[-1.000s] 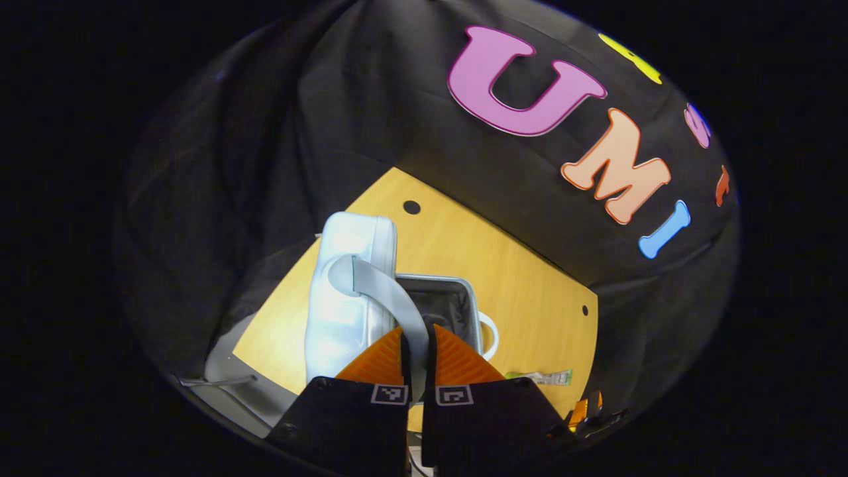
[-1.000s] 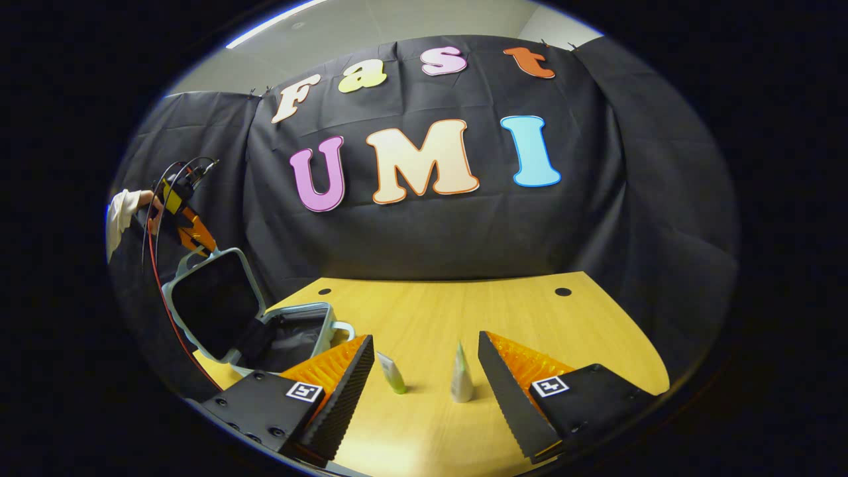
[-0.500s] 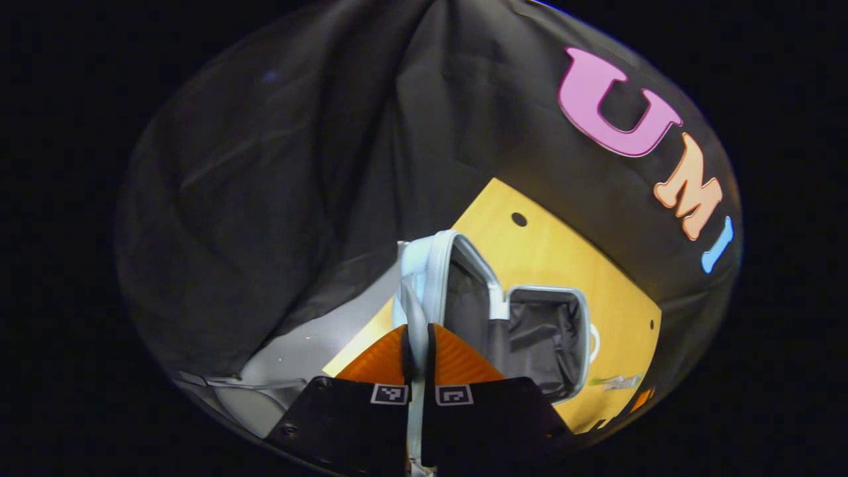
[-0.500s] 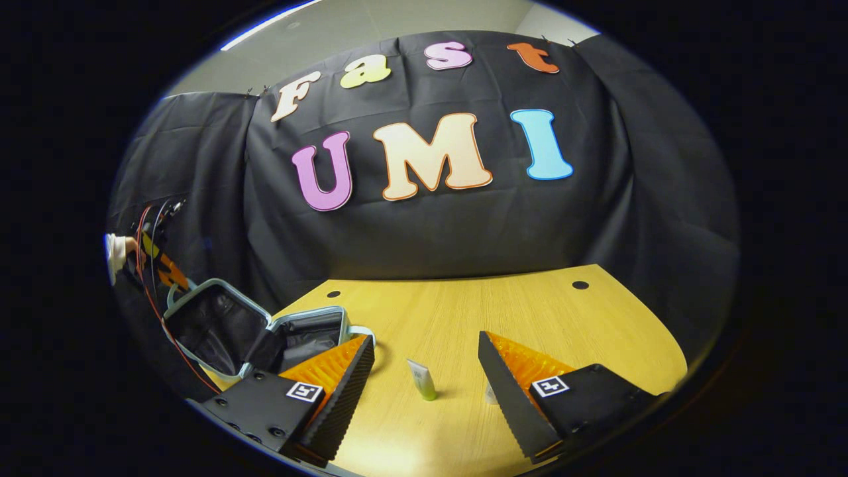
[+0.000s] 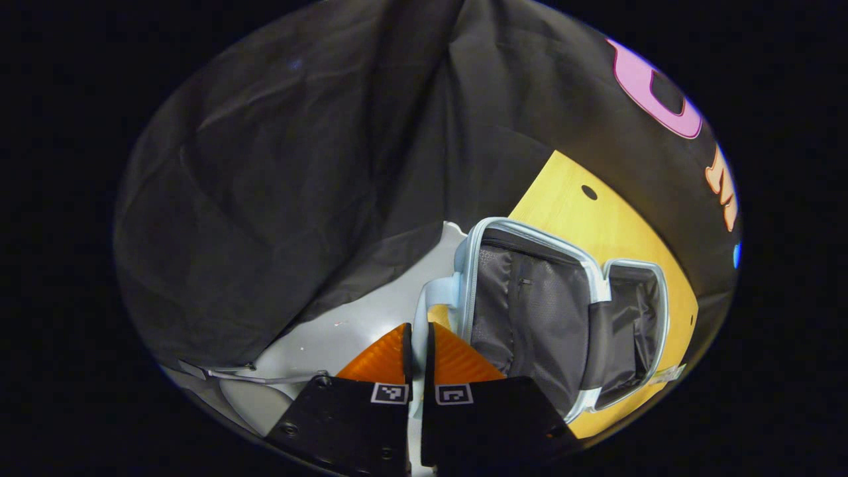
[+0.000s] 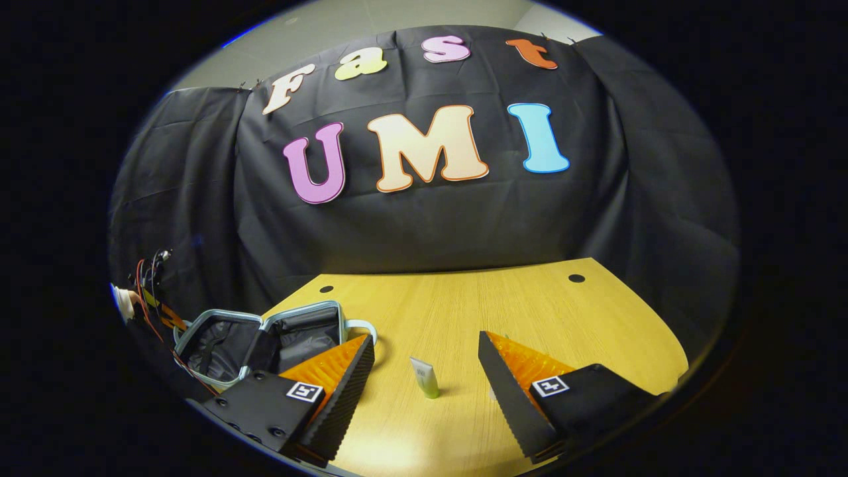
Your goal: First open the suitcase, pack the skin care products into it, and then close the suitcase.
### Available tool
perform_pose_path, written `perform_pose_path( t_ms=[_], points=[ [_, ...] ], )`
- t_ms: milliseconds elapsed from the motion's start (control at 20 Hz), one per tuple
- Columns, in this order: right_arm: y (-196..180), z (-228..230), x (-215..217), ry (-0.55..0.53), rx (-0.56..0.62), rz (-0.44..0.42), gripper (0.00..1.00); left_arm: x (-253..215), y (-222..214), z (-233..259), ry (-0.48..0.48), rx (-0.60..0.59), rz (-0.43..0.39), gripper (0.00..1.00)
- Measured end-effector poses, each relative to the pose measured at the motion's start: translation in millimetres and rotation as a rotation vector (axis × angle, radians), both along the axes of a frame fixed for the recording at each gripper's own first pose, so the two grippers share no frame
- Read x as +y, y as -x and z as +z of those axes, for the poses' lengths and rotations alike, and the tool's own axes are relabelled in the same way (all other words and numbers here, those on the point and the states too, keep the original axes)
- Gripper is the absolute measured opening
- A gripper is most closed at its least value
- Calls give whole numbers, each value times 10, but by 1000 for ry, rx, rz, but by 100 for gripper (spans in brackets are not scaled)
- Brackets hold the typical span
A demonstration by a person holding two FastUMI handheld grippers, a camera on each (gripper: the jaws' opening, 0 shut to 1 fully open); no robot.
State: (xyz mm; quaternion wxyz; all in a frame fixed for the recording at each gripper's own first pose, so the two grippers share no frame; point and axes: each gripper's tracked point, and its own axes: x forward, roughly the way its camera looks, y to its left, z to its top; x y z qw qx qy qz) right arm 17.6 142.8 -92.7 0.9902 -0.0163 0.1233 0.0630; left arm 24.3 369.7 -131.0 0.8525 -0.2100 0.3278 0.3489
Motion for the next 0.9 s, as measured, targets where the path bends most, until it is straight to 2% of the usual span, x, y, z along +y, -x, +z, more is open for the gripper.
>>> perform_pose_path(
  t_ms=[300,400,500,600,750,800,900],
  points=[
    [-60,10,-165,1,12,-33,98,-65,-98,55,-19,54,18,2],
    [-77,15,-198,0,16,-35,98,-128,-229,88,-30,74,22,9],
    [-96,10,-224,8,12,-29,98,-282,-321,166,-21,59,20,24],
    [-112,-30,-247,9,22,-17,98,-328,-257,198,-75,65,30,60],
    [-125,-82,-308,1,38,8,98,-674,-195,430,-106,43,7,96],
    [-136,-91,-337,2,43,19,98,-844,-195,525,-117,29,-5,93],
    [-133,-123,-416,12,58,41,98,-1313,-212,669,-130,-7,-40,95]
  ],
)
